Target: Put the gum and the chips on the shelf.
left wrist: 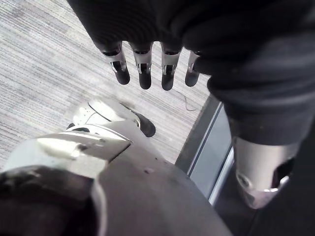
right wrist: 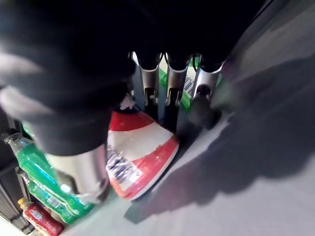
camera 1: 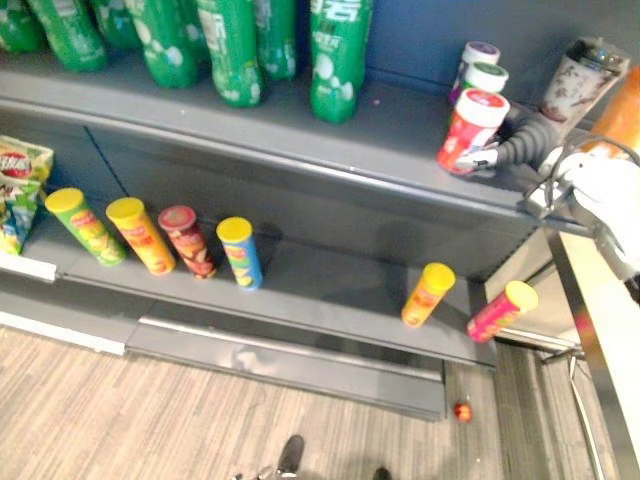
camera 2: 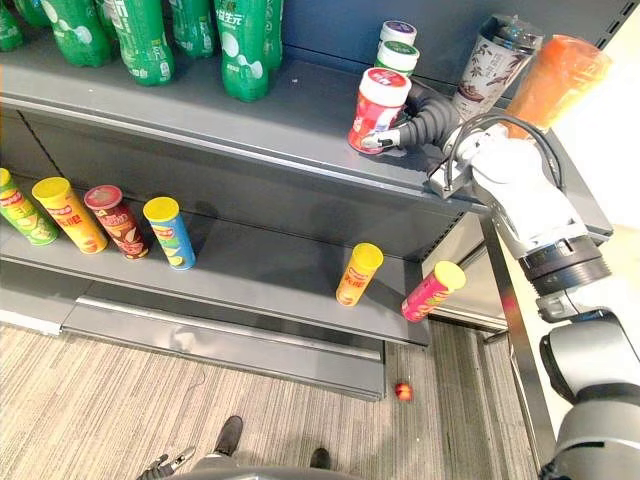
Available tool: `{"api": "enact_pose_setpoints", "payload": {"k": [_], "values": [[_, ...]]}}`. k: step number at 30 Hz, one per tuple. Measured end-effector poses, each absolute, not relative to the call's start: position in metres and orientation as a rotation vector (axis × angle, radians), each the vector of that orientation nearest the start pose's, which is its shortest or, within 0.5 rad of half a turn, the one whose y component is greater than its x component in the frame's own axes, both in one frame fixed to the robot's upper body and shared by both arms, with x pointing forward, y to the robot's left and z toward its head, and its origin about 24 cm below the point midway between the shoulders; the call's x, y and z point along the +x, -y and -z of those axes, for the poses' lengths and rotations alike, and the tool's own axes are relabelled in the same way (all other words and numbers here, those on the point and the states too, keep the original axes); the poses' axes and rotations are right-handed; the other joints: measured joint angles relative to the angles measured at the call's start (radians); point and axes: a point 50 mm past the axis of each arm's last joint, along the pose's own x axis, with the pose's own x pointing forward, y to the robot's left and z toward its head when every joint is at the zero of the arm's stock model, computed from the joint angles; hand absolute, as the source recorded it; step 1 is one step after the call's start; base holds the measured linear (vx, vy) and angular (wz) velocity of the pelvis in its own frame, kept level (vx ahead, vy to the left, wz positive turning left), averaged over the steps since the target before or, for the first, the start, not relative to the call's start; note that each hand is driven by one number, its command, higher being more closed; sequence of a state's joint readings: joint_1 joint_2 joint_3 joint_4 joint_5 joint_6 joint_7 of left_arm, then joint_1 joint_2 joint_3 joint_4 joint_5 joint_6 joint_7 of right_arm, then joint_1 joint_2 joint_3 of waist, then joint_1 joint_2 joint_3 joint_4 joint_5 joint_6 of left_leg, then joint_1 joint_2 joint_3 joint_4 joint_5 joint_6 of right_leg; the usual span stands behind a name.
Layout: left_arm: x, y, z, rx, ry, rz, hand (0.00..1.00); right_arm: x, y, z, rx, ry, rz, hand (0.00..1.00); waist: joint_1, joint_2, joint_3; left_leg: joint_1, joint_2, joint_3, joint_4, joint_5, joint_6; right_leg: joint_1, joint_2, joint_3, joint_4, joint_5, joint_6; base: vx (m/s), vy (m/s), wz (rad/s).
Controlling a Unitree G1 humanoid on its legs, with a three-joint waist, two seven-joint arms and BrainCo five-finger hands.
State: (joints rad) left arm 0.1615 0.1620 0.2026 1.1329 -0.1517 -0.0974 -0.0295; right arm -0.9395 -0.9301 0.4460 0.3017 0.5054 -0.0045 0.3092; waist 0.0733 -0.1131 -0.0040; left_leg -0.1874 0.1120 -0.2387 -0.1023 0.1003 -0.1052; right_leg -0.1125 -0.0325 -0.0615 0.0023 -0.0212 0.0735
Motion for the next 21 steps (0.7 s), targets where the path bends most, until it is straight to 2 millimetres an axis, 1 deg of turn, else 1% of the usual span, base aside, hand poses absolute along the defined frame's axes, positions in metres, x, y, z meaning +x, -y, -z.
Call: {"api": "enact_pose_setpoints", "payload": {"k": [4,12,13,16,18,21], "values": [[0.048,-0.239,0.162,-0.1,-1.14,-0.383,0.0,0.352,0.202,-0.27,-0.62,0.35,-0.457,0.0,0.0,-0.001,0.0,0.006,0.001,0.01,0.0,-0.002,0.001,0.0,0.0,0.011,0.001,0.0,0.0,0.01,-0.005,-0.09],[0.047,-0.241,0.162,-0.097,-1.14,-0.39,0.0,0.344,0.21,-0.262,-0.593,0.358,-0.45,0.0,0.0,-0.019,0.001,0.033,0.002,0.04,0.0,-0.01,0.006,0.013,-0.001,0.037,0.002,-0.001,-0.001,0.02,-0.005,-0.09],[0.047,-0.243,0.161,-0.096,-1.14,-0.395,0.0,0.337,0.214,-0.26,-0.598,0.36,-0.455,0.0,-0.005,-0.024,-0.003,0.037,0.002,0.048,0.0,-0.012,0.005,0.014,-0.001,0.044,0.002,-0.001,-0.001,0.01,-0.001,-0.12],[0.044,-0.244,0.162,-0.098,-1.153,-0.401,0.0,0.329,0.214,-0.256,-0.598,0.367,-0.478,0.0,-0.016,-0.03,-0.007,0.047,0.003,0.064,0.0,-0.016,0.006,0.015,-0.001,0.06,0.003,0.0,0.0,0.01,0.0,-0.15],[0.042,-0.246,0.161,-0.095,-1.158,-0.407,0.0,0.32,0.218,-0.247,-0.581,0.351,-0.492,0.0,-0.023,-0.036,-0.012,0.059,0.004,0.079,0.0,-0.022,0.005,0.02,-0.001,0.074,0.002,0.0,0.0,0.02,-0.004,-0.21],[0.036,-0.247,0.162,-0.094,-1.169,-0.416,0.0,0.308,0.222,-0.241,-0.584,0.337,-0.524,0.0,-0.044,-0.041,-0.015,0.07,0.006,0.108,0.0,-0.029,0.007,0.016,0.0,0.101,0.001,0.002,0.004,0.02,-0.003,-0.26]]}}
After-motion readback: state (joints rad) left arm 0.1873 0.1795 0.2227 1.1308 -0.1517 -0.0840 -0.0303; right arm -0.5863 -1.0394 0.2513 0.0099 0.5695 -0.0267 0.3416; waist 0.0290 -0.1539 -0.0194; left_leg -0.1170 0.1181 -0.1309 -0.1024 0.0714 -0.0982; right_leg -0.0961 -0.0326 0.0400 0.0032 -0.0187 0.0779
